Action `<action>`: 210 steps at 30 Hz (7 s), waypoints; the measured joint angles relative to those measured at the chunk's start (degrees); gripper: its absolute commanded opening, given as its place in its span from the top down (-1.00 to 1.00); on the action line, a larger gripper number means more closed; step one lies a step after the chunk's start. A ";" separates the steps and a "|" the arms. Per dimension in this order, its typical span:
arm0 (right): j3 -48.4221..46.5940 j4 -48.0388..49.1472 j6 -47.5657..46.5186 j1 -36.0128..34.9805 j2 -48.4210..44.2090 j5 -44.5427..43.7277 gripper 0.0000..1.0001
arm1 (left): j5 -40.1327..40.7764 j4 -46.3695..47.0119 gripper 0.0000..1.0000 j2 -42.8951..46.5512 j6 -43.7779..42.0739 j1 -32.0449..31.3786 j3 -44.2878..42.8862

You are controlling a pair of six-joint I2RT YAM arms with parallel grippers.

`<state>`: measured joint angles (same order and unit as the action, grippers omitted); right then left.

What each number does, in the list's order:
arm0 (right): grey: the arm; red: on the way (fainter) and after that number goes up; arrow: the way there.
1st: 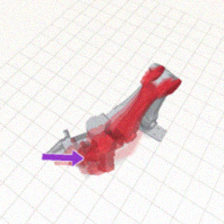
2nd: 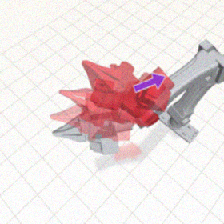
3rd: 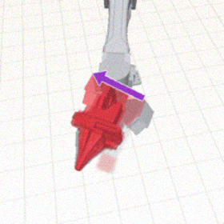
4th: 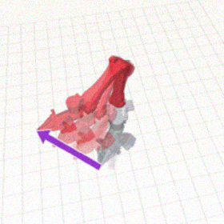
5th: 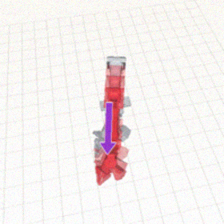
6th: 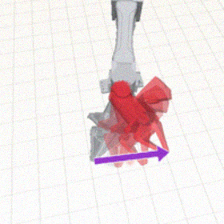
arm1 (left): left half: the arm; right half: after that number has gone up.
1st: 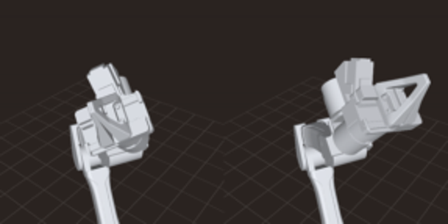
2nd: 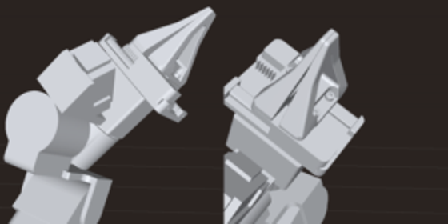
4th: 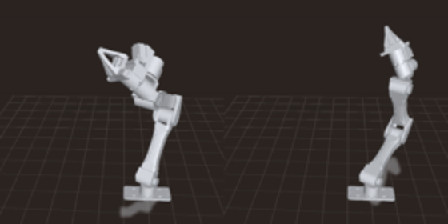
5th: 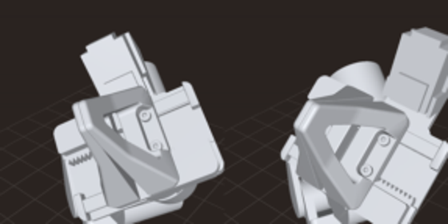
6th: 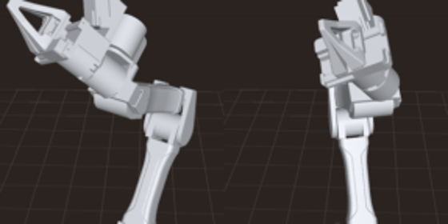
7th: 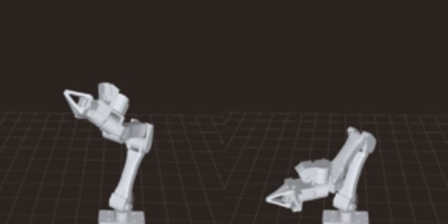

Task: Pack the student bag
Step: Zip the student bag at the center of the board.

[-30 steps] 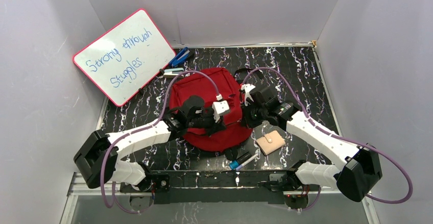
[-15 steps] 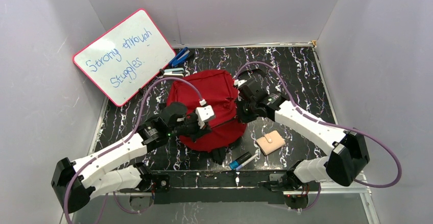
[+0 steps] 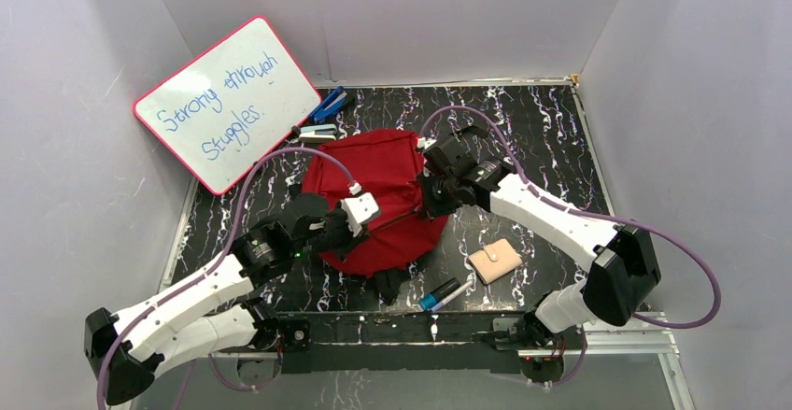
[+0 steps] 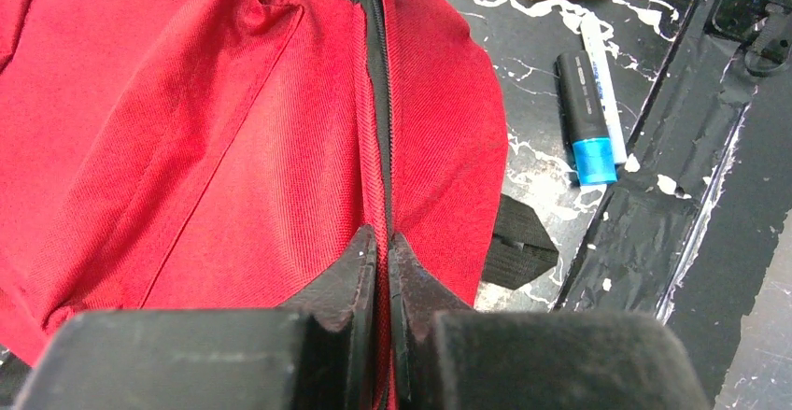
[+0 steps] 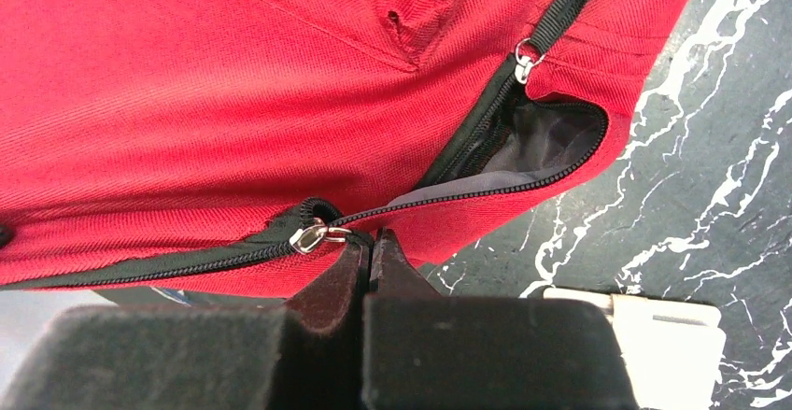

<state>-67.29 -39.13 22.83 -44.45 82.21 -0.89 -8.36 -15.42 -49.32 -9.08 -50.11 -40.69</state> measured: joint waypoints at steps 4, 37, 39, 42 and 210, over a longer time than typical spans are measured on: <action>-0.39 0.17 -3.19 0.74 -0.76 3.93 1.00 | 0.37 -1.46 0.56 0.31 -0.31 0.00 -0.46; 6.36 0.20 -11.04 0.55 -12.94 25.94 1.00 | -11.47 23.21 1.00 -23.34 5.05 -2.12 -1.25; 6.34 1.01 -10.64 -1.75 -12.44 26.14 1.00 | -11.15 23.06 1.00 -23.34 5.05 -2.16 -1.25; 6.32 1.20 -9.27 -2.84 -12.26 25.40 1.00 | -10.80 22.21 1.00 -22.73 5.03 -2.12 -0.92; -6.64 -4.15 -9.84 -0.70 13.03 -6.45 1.00 | -2.71 7.17 0.47 -9.94 10.16 -7.74 3.50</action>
<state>-73.93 -43.29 12.99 -45.15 95.24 -7.33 -11.07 -8.25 -59.27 1.08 -57.84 -37.19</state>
